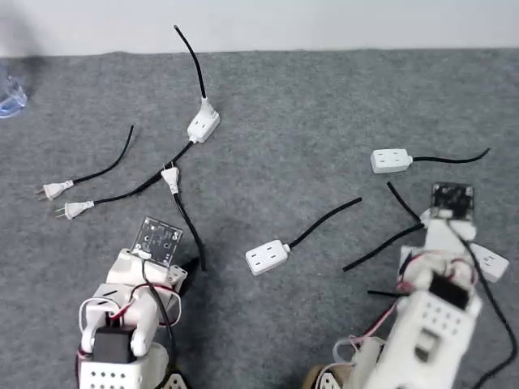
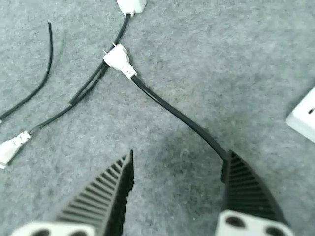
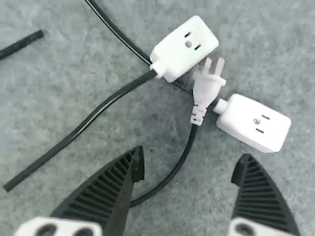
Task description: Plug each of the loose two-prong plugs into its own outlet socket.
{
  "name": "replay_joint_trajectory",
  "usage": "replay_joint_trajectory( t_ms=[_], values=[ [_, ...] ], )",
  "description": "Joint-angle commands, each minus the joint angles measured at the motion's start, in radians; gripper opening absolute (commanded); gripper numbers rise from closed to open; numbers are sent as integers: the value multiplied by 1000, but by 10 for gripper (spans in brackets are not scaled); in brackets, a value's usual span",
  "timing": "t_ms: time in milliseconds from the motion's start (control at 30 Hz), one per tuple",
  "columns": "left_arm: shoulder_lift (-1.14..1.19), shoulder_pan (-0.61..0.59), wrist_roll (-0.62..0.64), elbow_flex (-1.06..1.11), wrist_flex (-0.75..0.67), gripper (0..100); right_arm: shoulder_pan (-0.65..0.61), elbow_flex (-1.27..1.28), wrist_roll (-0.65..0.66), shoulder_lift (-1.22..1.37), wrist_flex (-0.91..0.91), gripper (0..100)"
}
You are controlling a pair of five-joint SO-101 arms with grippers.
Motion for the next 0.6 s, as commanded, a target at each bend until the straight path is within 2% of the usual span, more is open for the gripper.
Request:
replay_joint_trajectory(
  t_ms=[0, 200, 267, 433, 567],
  values=[
    [-20, -6, -8, 18, -54, 269, -2, -138, -6, 180, -58, 273],
    [-20, -6, -8, 24, -57, 269, 44, -245, -2, 404, -159, 270],
    [-20, -6, -8, 22, -54, 269, 67, -290, 35, 481, -179, 270],
    [-23, 6, -6, -31, 17, 269, 124, -425, 74, 679, -191, 270],
    [-23, 110, -6, -39, 17, 269, 136, -500, 80, 803, -196, 269]
  ],
)
